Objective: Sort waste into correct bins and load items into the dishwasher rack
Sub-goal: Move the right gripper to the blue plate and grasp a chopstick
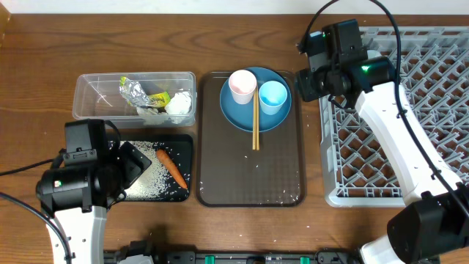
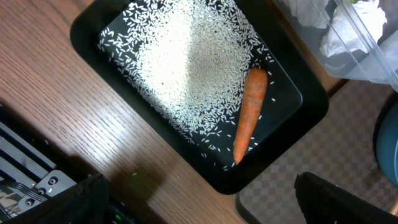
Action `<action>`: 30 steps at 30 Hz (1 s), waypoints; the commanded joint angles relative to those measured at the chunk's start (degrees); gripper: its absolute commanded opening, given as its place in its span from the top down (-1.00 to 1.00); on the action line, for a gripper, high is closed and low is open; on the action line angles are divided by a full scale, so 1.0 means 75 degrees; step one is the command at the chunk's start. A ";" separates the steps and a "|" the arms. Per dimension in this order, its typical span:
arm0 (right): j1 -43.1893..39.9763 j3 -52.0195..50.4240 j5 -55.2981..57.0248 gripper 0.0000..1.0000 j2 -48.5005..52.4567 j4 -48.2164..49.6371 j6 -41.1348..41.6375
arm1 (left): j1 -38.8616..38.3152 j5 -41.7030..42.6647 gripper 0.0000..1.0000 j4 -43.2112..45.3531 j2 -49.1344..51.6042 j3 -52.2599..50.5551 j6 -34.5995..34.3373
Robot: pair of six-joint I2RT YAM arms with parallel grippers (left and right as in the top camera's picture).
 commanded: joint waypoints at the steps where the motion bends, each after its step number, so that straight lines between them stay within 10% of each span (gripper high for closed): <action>1: 0.0087 -0.0052 -0.1075 0.00 0.0067 -0.0085 0.0181 | 0.0044 -0.0093 -0.96 -0.0003 0.0038 -0.0032 0.0134; 10: 0.0851 -0.0052 -0.0297 -0.02 0.0067 -0.0274 0.0676 | 0.0047 -0.0093 -0.96 -0.0003 0.0038 -0.0032 0.0134; 24: 0.0947 -0.0055 -0.0102 -0.68 0.0067 -0.1437 0.1233 | 0.0044 -0.0090 -0.96 -0.0003 0.0038 -0.0032 0.0134; 30: 0.1294 -0.0291 -0.0685 0.03 0.0067 -0.2084 0.2970 | 0.0044 -0.0093 -0.96 0.0000 0.0038 -0.0032 0.0134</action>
